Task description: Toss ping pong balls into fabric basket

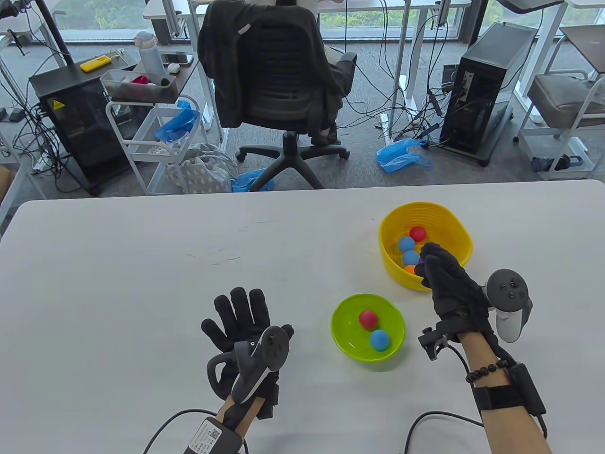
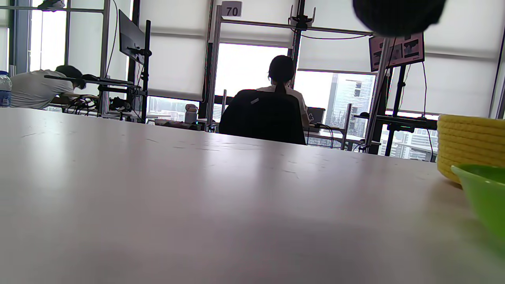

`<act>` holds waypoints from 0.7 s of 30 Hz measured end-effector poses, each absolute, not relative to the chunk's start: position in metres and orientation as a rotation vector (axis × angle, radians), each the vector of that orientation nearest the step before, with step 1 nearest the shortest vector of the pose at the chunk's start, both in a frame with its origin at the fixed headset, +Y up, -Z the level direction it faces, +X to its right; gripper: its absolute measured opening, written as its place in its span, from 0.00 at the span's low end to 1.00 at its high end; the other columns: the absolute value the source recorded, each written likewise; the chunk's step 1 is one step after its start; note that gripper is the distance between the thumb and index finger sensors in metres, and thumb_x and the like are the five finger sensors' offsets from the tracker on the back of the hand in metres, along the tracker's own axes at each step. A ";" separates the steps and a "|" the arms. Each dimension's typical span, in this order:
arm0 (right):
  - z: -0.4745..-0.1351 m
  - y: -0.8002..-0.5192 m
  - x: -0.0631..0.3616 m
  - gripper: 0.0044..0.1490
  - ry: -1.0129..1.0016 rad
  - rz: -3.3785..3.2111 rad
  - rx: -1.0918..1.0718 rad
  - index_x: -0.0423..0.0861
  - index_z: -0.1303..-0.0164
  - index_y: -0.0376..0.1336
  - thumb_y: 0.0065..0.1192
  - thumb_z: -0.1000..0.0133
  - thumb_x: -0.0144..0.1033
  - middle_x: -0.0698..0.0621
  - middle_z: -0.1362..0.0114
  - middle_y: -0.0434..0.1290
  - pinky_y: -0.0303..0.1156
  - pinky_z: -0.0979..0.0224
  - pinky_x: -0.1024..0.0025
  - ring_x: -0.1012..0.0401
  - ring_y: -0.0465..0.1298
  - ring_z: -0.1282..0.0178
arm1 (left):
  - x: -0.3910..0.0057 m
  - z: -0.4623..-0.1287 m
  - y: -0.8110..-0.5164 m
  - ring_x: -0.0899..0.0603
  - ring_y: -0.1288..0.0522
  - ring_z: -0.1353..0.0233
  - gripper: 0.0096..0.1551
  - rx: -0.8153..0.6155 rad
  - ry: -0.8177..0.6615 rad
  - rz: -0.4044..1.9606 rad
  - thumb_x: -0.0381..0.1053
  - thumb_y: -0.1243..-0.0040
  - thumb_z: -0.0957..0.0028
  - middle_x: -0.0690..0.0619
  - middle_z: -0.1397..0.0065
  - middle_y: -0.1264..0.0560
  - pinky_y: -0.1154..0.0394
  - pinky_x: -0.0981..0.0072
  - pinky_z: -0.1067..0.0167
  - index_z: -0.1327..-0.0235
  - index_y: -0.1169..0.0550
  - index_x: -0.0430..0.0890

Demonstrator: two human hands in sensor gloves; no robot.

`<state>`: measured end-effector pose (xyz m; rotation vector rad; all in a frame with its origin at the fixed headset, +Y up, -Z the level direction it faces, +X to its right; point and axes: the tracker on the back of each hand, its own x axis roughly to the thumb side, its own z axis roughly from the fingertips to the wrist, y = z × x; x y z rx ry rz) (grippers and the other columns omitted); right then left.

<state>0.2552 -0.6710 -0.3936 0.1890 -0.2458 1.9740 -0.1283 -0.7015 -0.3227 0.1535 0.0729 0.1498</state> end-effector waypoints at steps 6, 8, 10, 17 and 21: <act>-0.384 -0.666 0.222 0.33 -0.233 2.222 0.362 0.45 0.27 0.66 0.56 0.37 0.52 0.35 0.21 0.67 0.71 0.31 0.40 0.36 0.74 0.31 | -0.129 -0.323 -0.702 0.27 0.70 0.16 0.56 0.155 0.075 0.162 0.67 0.45 0.45 0.39 0.11 0.65 0.71 0.18 0.31 0.15 0.56 0.45; -0.379 -0.667 0.209 0.33 -0.196 2.306 0.442 0.44 0.29 0.68 0.57 0.38 0.51 0.35 0.21 0.67 0.71 0.32 0.40 0.36 0.74 0.32 | -0.128 -0.322 -0.702 0.27 0.70 0.16 0.56 0.157 0.069 0.169 0.67 0.45 0.45 0.39 0.11 0.65 0.71 0.18 0.31 0.15 0.55 0.45; -0.374 -0.670 0.199 0.33 -0.140 2.381 0.504 0.44 0.29 0.68 0.57 0.38 0.52 0.34 0.21 0.67 0.71 0.32 0.39 0.36 0.74 0.32 | -0.127 -0.322 -0.702 0.27 0.70 0.16 0.56 0.160 0.062 0.166 0.67 0.45 0.45 0.39 0.11 0.65 0.71 0.18 0.31 0.15 0.55 0.45; -0.360 -0.688 0.164 0.32 0.080 2.616 0.643 0.43 0.33 0.71 0.56 0.38 0.52 0.35 0.22 0.69 0.69 0.30 0.36 0.33 0.72 0.29 | -0.125 -0.321 -0.703 0.27 0.70 0.16 0.56 0.156 0.045 0.172 0.67 0.44 0.45 0.39 0.11 0.65 0.71 0.18 0.31 0.15 0.55 0.45; -0.358 -0.698 0.149 0.32 0.157 2.715 0.678 0.42 0.34 0.71 0.57 0.38 0.51 0.35 0.21 0.68 0.68 0.29 0.35 0.32 0.71 0.28 | -0.125 -0.321 -0.703 0.27 0.70 0.16 0.56 0.156 0.039 0.176 0.67 0.44 0.45 0.40 0.11 0.65 0.71 0.18 0.31 0.15 0.55 0.45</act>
